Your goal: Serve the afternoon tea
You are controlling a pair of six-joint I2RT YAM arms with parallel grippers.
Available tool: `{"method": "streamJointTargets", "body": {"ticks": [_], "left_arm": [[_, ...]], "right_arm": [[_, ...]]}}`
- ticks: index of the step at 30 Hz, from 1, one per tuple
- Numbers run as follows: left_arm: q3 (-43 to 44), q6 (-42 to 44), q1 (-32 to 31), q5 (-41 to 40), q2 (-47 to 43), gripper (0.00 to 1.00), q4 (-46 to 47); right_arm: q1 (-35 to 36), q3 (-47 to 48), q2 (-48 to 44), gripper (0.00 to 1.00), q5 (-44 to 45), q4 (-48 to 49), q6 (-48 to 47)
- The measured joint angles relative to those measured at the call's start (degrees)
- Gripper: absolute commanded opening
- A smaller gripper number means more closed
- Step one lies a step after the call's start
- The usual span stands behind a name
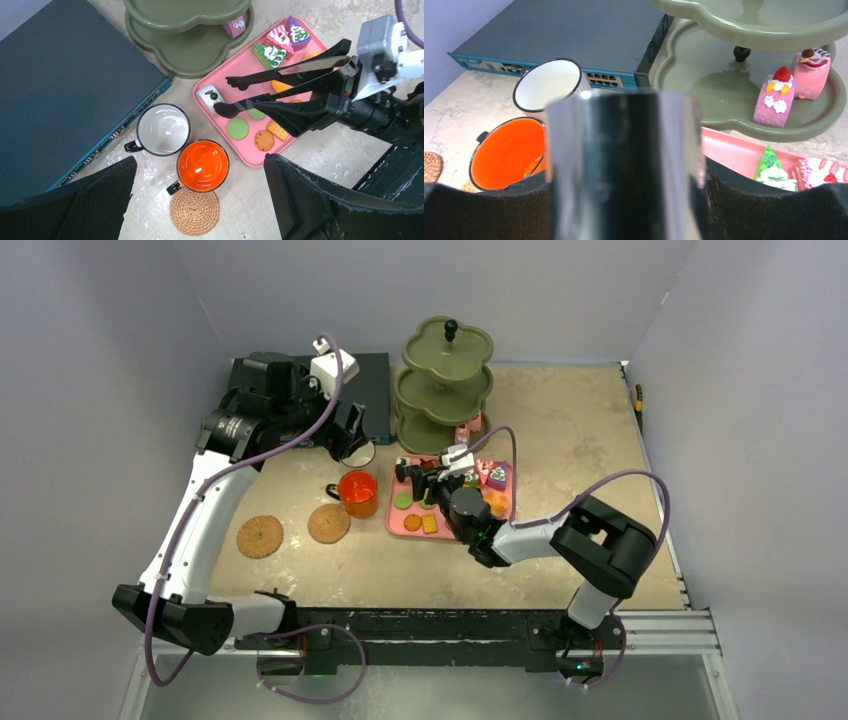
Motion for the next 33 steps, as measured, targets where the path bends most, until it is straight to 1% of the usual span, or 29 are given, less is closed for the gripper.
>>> {"method": "streamJointTargets", "body": {"ticks": [6,9,11,13,15,20,23,26,29,33], "left_arm": [[0.0,0.0,0.1,-0.1,-0.1,0.99,0.5],[0.0,0.0,0.1,-0.1,-0.3,1.0,0.8],[0.0,0.1,0.1,-0.1,-0.4,0.99,0.8],[-0.1,0.1,0.1,-0.1,-0.5,0.98,0.8],[-0.2,0.1,0.1,-0.1,-0.8,0.97,0.8],[-0.2,0.1,0.1,0.1,-0.9,0.95,0.8],[-0.2,0.1,0.2,0.4,-0.9,0.95,0.8],[-0.2,0.1,0.2,0.6,-0.9,0.94,0.8],[-0.2,0.1,0.2,1.0,-0.9,0.94,0.8],[-0.2,0.1,0.2,1.5,-1.0,0.93,0.8]], "right_arm": [[0.3,3.8,4.2,0.63,0.5,-0.5,0.0],[0.4,5.4,5.7,0.6,0.5,-0.5,0.0],[0.4,6.1,6.5,0.55,0.6,-0.5,0.0],[0.4,6.3,6.8,0.47,0.6,-1.1,0.0],[0.4,6.3,6.8,0.42,0.8,-1.7,0.0],[0.1,6.3,6.7,0.35,0.9,-2.1,0.0],[-0.5,5.6,5.9,0.33,0.9,-2.3,-0.1],[-2.0,3.7,2.5,0.33,0.8,-3.5,-0.6],[-5.2,2.4,-1.4,0.33,0.4,-3.7,-1.1],[-9.3,2.4,-3.2,0.32,0.1,-3.0,-1.5]]}}
